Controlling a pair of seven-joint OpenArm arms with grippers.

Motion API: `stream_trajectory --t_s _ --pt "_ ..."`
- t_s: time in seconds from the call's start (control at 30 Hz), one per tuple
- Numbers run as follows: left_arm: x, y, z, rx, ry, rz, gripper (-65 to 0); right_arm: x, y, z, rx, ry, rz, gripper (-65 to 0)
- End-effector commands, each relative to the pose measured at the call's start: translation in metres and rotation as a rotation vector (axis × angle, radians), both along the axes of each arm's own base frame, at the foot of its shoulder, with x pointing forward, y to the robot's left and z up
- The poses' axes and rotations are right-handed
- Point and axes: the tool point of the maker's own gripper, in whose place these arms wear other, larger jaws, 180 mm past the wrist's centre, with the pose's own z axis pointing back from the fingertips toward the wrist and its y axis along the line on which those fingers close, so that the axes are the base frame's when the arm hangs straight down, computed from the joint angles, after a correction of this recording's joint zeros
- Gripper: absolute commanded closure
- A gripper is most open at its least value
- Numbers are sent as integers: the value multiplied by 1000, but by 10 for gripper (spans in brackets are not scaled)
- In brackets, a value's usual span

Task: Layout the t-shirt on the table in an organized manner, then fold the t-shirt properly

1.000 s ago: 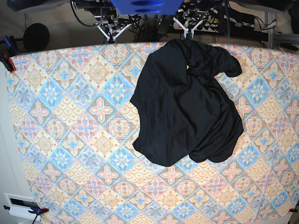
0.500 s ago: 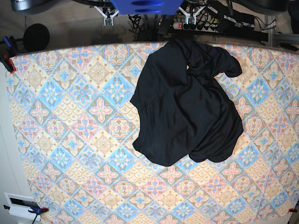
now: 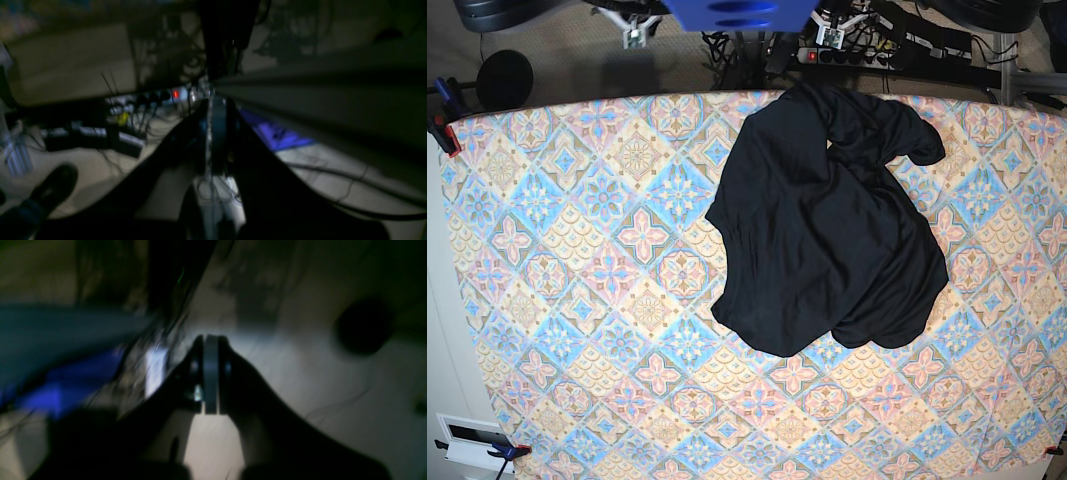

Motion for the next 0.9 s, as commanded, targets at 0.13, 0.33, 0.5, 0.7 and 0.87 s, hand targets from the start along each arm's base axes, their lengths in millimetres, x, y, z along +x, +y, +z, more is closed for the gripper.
stream_trajectory --t_s 0.13,0.33,0.5,0.7,0.87 --pt "-2 -24 45 -76 -77 -109 0 17 -16 46 -34 -103 -6 0" --pt "0 -40 77 -133 -136 -196 0 45 -34 98 -85 -230 -15 0" --pt "14 -37 92 -136 -188 -206 0 71 -24 136 -73 -341 6 0" --pt "35 -32 115 -138 -268 -223 0 81 -10 146 -39 -378 21 0" --pt "53 -20 125 -107 -319 -190 0 78 33 142 66 -366 68 0"
